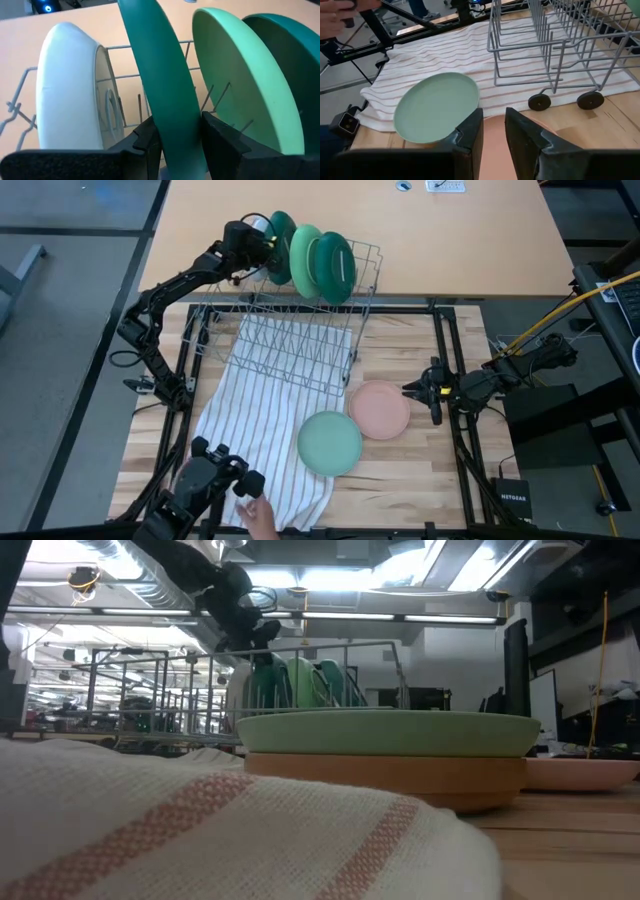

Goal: Sort dishes
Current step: Put the dark green plate into the dishwasher rack

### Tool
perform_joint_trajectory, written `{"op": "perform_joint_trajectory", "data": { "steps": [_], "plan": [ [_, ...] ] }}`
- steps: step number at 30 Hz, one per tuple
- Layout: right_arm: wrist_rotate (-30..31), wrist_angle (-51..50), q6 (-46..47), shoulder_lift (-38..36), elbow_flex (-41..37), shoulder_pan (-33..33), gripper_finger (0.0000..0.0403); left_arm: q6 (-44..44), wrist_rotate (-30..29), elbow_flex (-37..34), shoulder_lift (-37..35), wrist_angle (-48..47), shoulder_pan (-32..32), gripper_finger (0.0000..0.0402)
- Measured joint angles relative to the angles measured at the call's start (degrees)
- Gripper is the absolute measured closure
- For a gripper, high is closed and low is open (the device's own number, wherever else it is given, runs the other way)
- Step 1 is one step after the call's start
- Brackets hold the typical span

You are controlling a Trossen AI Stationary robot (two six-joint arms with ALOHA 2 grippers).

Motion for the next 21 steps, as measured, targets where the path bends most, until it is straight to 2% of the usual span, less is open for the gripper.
{"op": "perform_joint_trajectory", "data": {
  "steps": [9, 13, 16, 21],
  "plan": [
    [0.0, 0.0, 0.0, 0.0, 0.0, 0.0, 0.0317, -0.9, 0.1, 0.0, 0.0, -0.1, 0.0, 0.0288],
    [0.0, 0.0, 0.0, 0.0, 0.0, 0.0, 0.0317, 3.3, 1.2, 0.0, 0.0, 0.1, 0.0, 0.0278],
    [0.0, 0.0, 0.0, 0.0, 0.0, 0.0, 0.0317, 5.0, 1.1, 0.0, 0.0, 0.1, 0.1, 0.0236],
    [0.0, 0.0, 0.0, 0.0, 0.0, 0.0, 0.0317, 4.3, -0.8, 0.0, 0.0, 0.4, 0.1, 0.0136]
  ]
}}
